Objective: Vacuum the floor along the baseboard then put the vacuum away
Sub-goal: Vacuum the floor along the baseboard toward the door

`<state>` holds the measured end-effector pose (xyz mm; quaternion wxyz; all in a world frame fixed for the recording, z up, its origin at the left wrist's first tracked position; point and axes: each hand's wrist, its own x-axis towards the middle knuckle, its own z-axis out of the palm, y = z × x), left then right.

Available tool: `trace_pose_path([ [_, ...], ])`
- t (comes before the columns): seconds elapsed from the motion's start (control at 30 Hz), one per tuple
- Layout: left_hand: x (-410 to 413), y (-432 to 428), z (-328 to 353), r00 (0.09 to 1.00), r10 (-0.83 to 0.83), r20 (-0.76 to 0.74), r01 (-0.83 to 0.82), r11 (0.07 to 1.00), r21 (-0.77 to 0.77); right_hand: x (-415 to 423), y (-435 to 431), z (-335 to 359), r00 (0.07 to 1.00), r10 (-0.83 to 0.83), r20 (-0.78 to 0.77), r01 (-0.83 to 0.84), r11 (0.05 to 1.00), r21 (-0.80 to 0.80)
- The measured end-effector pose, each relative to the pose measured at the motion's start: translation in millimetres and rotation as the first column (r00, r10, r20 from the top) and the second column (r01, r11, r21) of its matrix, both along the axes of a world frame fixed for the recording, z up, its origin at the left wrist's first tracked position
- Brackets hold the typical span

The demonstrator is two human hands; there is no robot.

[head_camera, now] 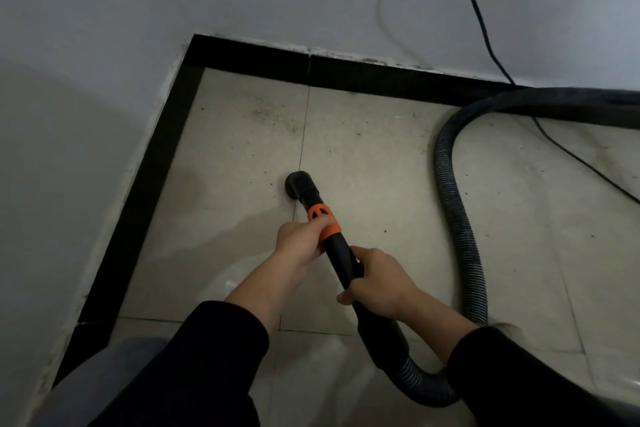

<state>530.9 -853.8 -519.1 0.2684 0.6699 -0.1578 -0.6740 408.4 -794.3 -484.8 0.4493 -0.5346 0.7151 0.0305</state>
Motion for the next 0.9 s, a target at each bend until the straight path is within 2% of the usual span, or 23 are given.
trace_pose_path([
  [0.37, 21.0, 6.3, 0.1, 0.999, 0.017, 0.038, -0.017, 1.000, 0.009, 14.3, 2.0, -0.3, 0.997, 0.052, 0.058, -0.053, 0.998, 0.018],
  [0.9, 46.2, -18.3, -2.5, 0.977, 0.211, 0.019, -0.210, 0.976, -0.053, 53.0, -39.2, -4.1, 0.988, 0.006, 0.152, -0.006, 1.000, -0.002],
])
